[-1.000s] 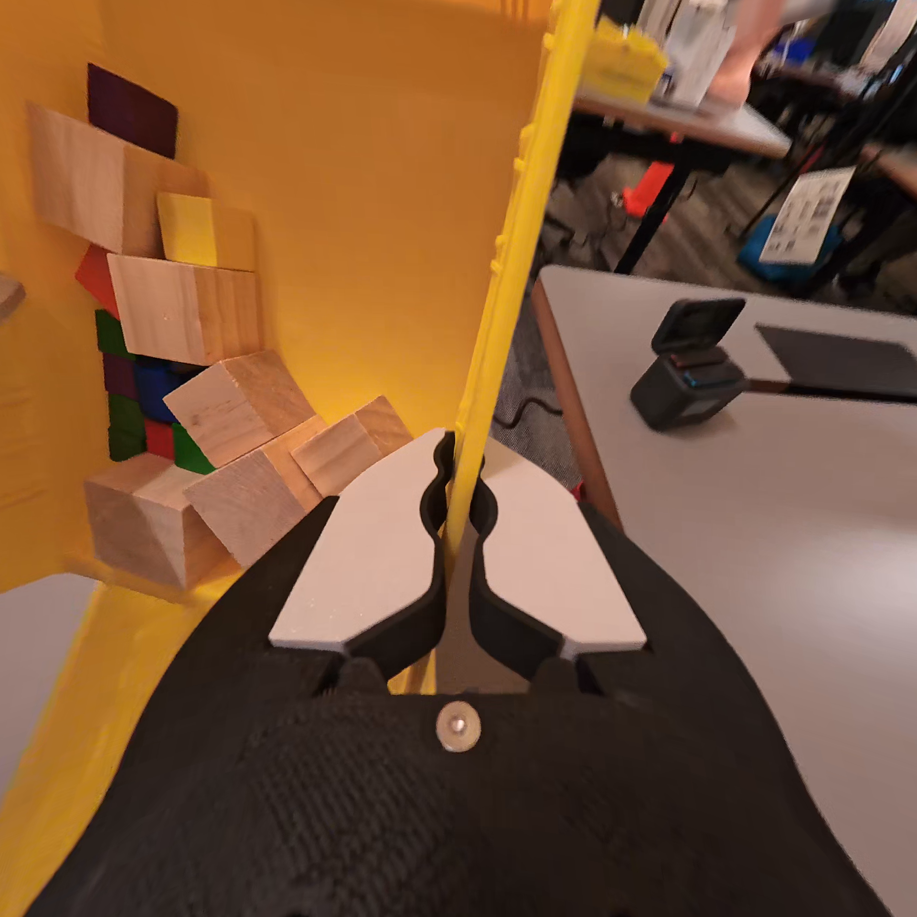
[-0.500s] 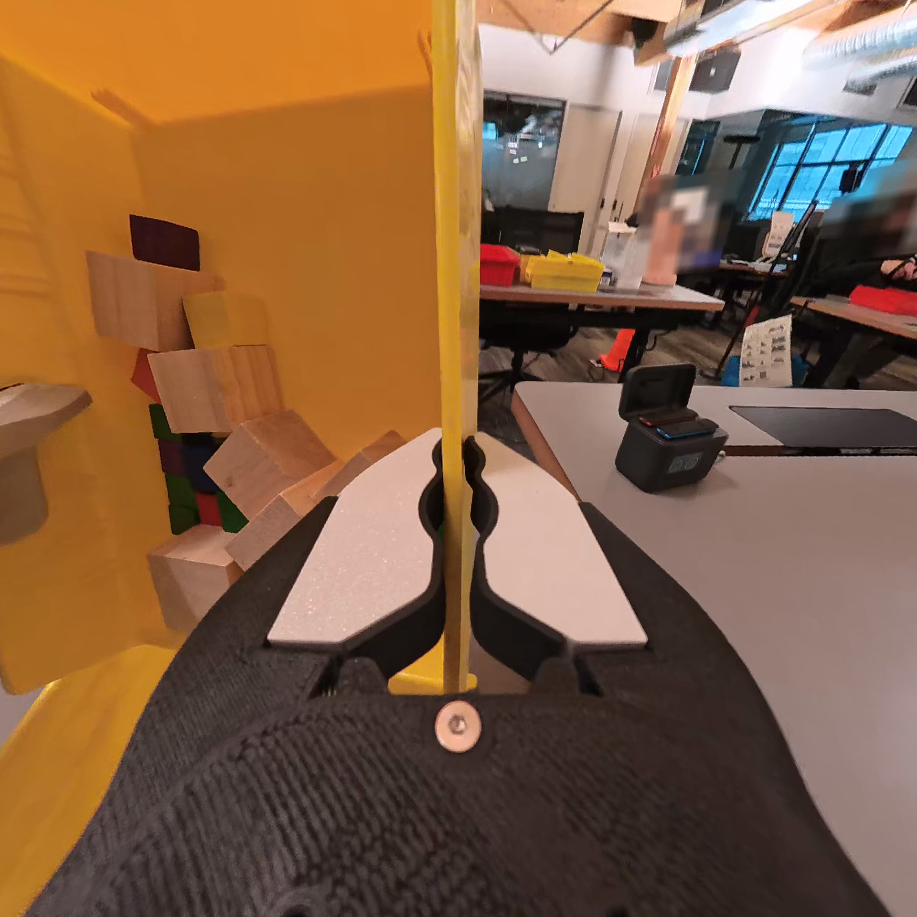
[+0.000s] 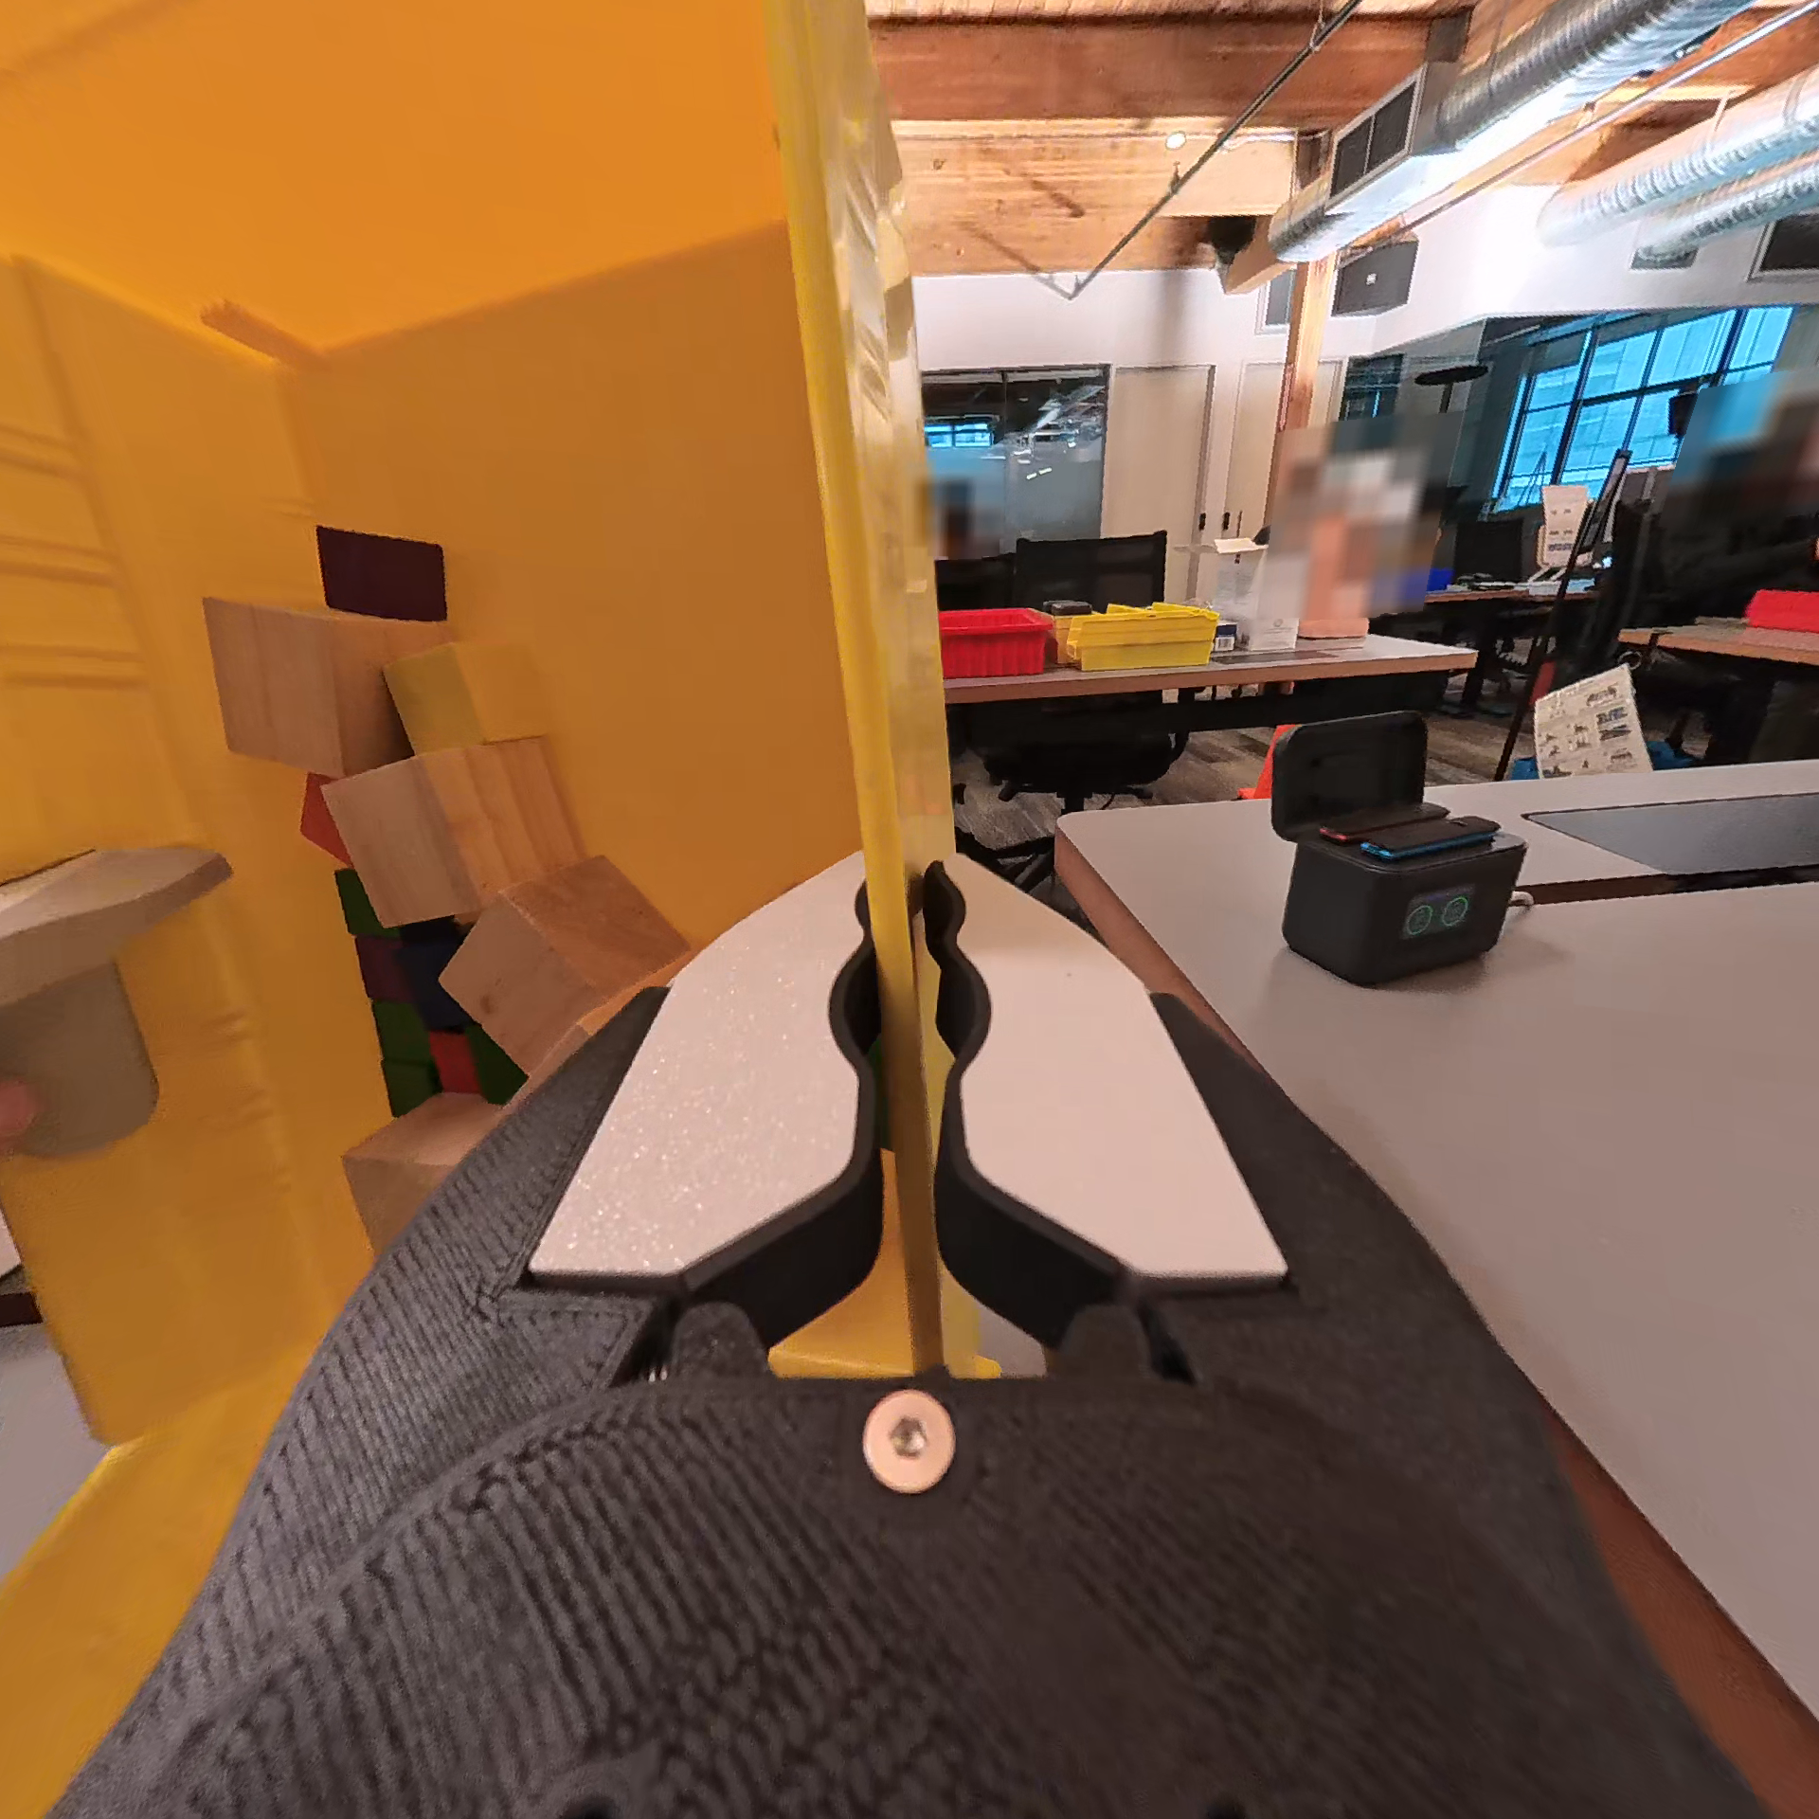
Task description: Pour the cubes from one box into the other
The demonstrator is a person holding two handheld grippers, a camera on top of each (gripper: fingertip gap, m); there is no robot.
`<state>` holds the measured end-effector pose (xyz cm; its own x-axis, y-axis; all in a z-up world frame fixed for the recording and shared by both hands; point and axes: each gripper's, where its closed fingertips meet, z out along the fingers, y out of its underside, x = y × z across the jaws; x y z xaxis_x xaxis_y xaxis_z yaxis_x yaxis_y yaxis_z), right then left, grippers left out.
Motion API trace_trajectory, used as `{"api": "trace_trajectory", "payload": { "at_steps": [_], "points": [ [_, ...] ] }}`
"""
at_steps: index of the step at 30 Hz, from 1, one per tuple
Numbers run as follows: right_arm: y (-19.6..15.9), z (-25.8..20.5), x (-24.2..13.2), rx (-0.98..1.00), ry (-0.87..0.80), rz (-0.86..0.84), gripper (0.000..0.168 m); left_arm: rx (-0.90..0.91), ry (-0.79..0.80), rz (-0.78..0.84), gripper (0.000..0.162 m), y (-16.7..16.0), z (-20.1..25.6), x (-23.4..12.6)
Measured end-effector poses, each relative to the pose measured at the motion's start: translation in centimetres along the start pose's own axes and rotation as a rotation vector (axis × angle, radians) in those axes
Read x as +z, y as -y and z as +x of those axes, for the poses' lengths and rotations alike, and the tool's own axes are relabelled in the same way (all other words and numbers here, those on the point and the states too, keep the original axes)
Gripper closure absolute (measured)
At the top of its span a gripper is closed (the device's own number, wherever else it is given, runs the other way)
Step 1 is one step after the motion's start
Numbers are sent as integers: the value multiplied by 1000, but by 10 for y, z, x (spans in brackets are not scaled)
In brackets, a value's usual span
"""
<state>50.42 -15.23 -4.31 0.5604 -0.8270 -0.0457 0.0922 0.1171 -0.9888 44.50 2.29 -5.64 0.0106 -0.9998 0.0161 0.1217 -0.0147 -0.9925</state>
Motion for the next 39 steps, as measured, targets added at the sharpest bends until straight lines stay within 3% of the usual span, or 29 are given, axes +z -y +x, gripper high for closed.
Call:
{"api": "trace_trajectory", "payload": {
  "at_steps": [21, 39],
  "points": [
    [3, -5, 10, 70, 51, 84, 161, 3, 0, 62, 148, 5, -6, 0],
    [14, -10, 8, 88, 81, 216, 162, 131, 46, 190, 149, 39, -2, -13]
  ]
}}
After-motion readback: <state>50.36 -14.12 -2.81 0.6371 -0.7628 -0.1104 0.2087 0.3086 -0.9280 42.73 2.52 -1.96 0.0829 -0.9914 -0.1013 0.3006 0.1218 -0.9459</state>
